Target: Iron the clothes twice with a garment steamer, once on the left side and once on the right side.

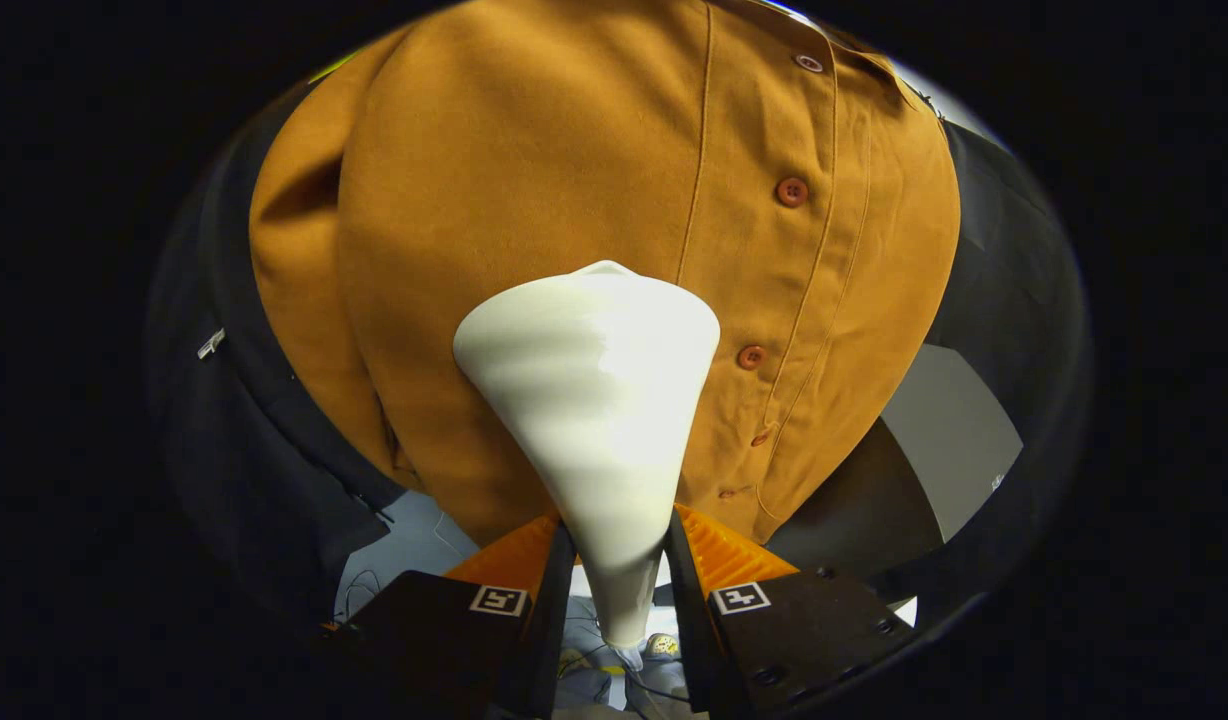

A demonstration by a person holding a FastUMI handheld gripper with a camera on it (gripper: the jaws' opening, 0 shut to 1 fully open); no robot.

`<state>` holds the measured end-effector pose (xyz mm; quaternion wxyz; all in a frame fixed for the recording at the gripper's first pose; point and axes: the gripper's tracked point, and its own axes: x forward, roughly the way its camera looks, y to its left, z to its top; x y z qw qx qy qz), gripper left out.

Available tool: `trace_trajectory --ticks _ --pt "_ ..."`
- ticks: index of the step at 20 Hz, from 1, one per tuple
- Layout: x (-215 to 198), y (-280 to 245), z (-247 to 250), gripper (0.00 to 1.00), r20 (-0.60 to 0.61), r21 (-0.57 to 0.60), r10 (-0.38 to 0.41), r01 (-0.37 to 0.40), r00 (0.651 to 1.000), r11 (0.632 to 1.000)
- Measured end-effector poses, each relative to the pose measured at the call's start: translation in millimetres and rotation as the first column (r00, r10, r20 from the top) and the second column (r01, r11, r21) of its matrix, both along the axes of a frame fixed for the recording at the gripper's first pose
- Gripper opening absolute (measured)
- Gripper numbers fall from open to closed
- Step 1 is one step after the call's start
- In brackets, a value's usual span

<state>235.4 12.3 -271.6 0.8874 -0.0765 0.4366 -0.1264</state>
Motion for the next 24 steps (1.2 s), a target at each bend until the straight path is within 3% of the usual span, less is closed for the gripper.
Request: trace_trajectory --ticks 18,24 --pt "-34 -13 -64 0.52 -0.188 0.028 -0.001 0.006 0.982 1.000" --pt "-46 -26 -57 0.53 -0.175 0.035 -0.009 0.015 0.985 0.999"
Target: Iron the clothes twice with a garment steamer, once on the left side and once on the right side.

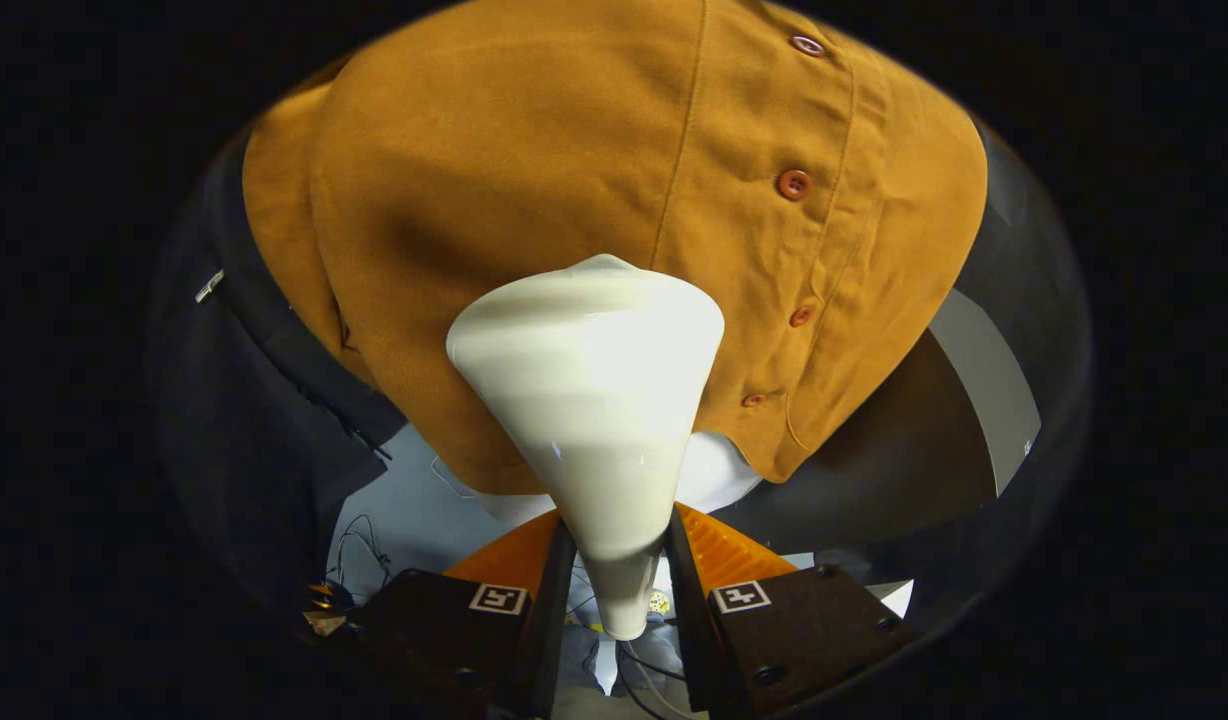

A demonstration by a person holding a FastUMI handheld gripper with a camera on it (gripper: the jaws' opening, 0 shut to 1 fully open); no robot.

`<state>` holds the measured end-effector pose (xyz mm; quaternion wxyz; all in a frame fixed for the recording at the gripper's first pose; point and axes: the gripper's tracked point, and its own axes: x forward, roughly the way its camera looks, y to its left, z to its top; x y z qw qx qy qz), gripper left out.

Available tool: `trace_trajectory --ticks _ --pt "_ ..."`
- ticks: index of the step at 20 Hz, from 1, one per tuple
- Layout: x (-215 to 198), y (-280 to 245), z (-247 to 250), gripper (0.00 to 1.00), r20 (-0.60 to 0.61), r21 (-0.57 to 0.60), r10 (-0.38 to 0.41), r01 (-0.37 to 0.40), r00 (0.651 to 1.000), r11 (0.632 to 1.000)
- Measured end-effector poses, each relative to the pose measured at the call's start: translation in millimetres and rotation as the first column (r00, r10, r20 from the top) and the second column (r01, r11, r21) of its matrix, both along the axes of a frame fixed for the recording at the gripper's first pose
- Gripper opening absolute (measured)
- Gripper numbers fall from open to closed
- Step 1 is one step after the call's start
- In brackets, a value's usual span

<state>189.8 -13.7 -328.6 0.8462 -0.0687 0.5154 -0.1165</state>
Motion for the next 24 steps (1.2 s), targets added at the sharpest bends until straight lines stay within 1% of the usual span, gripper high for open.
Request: trace_trajectory --ticks 2,5,7,9,13,19,20,22,24 --pt "1 -5 19 0.52 0.038 0.000 -0.010 0.010 0.999 1.000" --pt "6 -20 61 0.52 0.134 -0.007 -0.040 0.041 0.990 0.999" --pt "14 -32 90 0.52 0.206 -0.009 -0.053 0.056 0.977 0.998" --pt "24 -37 123 0.52 0.277 -0.011 -0.049 0.054 0.960 0.998" --pt "29 -61 170 0.52 0.400 -0.021 -0.046 0.060 0.915 0.998" --pt "37 -85 224 0.52 0.537 -0.020 -0.042 0.062 0.843 0.998" --pt "41 -89 233 0.52 0.558 -0.023 -0.037 0.060 0.829 0.998" --pt "26 -92 240 0.52 0.606 -0.033 -0.020 0.051 0.795 0.998" --pt "24 -94 253 0.52 0.647 -0.034 -0.008 0.039 0.763 0.999"
